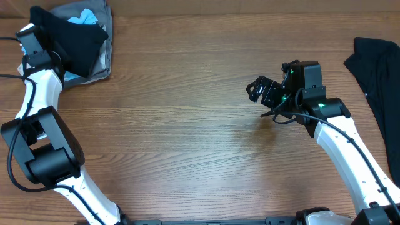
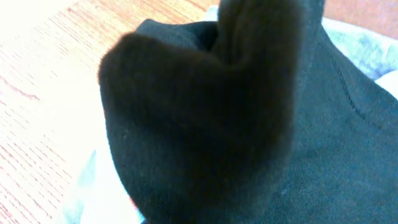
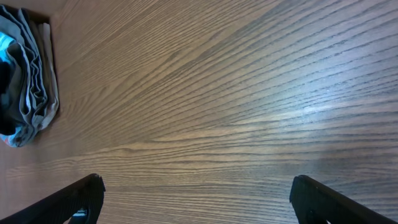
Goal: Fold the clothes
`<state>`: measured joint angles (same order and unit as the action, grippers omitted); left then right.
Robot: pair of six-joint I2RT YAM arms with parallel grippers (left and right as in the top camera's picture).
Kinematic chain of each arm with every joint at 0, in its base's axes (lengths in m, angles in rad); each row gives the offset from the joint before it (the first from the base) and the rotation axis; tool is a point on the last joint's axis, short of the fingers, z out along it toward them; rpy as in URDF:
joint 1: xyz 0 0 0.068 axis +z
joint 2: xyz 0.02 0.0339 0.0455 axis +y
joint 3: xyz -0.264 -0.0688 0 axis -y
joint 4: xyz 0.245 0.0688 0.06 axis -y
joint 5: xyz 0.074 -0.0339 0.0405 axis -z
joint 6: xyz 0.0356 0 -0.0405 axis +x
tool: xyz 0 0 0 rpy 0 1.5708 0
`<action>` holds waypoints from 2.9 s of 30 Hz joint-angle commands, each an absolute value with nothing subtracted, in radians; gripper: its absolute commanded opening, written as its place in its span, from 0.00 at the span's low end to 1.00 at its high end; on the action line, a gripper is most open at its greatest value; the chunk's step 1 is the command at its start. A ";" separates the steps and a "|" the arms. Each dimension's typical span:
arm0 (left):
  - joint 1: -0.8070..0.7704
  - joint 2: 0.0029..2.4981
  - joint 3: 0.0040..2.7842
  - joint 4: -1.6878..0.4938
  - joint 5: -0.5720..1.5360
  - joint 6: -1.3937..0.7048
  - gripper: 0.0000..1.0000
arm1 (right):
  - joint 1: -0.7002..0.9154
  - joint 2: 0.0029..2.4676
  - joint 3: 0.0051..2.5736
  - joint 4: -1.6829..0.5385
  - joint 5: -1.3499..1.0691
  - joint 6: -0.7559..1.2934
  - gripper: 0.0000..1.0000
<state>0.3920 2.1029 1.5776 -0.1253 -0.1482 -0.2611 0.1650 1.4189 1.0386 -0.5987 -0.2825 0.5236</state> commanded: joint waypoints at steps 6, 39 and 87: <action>0.406 2.114 1.613 -0.093 -0.154 -0.218 0.59 | 0.162 1.418 1.040 -0.596 -0.286 0.527 1.00; 0.323 2.204 1.819 -0.438 0.019 -0.206 0.04 | 0.162 1.418 1.040 -0.610 -0.290 0.527 1.00; 0.421 2.309 1.877 -0.353 -0.159 -0.120 0.04 | 0.162 1.488 1.040 -0.604 -0.361 0.528 1.00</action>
<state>0.3958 2.3089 1.8648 -0.3298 -0.1532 -0.1165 0.1650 1.4887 1.0386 -0.6056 -0.3515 0.5236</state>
